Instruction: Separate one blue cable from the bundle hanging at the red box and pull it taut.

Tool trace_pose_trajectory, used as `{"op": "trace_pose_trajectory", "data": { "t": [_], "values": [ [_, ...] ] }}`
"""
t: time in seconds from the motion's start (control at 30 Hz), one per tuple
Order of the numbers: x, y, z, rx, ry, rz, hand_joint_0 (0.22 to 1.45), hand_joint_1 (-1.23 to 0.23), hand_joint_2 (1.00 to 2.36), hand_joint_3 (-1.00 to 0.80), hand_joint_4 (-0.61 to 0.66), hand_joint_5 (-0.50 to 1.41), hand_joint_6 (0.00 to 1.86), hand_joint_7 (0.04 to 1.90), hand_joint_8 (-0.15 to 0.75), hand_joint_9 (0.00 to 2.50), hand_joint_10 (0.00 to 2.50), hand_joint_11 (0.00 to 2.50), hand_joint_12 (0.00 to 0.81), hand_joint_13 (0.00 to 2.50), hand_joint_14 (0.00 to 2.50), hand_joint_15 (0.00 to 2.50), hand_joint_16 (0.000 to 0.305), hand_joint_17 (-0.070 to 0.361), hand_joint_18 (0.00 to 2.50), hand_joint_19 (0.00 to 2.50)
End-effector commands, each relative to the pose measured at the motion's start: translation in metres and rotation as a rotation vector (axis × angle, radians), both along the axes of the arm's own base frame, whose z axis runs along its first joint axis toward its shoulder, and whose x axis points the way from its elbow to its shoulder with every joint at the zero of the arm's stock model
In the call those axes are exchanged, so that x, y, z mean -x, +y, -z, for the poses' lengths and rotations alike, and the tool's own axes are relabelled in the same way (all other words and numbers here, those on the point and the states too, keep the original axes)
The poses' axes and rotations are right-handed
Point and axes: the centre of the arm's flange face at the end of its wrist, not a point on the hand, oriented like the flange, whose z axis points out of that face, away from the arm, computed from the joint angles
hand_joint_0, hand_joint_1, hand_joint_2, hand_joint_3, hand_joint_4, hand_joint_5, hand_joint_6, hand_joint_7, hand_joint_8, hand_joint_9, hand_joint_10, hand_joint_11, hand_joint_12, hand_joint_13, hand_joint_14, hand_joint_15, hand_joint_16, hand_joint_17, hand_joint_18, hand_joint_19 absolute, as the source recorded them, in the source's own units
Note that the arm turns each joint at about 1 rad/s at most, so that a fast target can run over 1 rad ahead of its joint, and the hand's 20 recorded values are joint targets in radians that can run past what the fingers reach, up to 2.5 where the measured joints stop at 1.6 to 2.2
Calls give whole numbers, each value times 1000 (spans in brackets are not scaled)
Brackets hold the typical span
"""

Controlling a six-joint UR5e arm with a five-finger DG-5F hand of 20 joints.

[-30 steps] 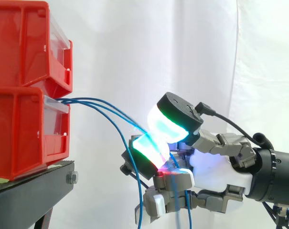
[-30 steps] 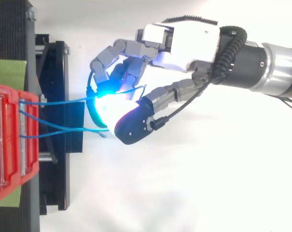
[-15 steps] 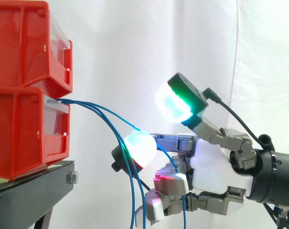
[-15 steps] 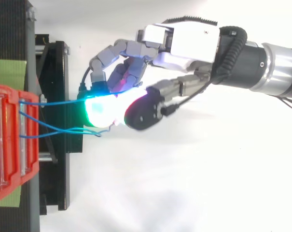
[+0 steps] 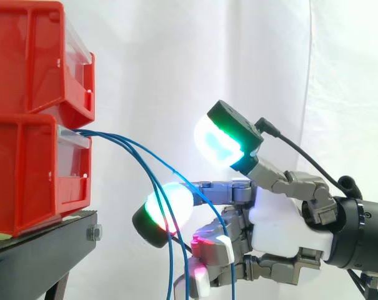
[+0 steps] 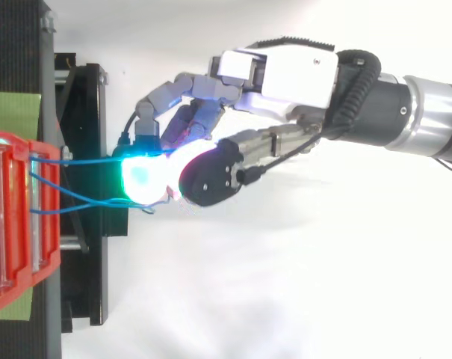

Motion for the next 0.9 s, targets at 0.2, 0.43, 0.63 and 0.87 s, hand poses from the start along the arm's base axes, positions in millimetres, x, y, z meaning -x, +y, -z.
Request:
{"op": "trace_pose_trajectory", "data": {
  "t": [0.2,0.43,0.63,0.87],
  "values": [
    [0,4,0,10,2,14,456,-538,1000,-500,126,-161,769,858,359,1130,13,1128,396,998,23,723,57,129,781,642],
    [1,-2,1,9,11,18,500,-463,1000,-500,113,-160,754,885,353,1138,12,1159,377,1046,24,755,46,104,810,640],
    [4,-16,3,-1,26,17,510,-483,1000,-500,114,-161,754,890,348,1141,12,1199,368,1089,23,790,44,99,833,636],
    [5,-30,1,-15,18,31,517,-495,1000,-500,119,-164,757,886,347,1142,10,1224,359,1122,24,841,42,94,849,636]
  ]
}}
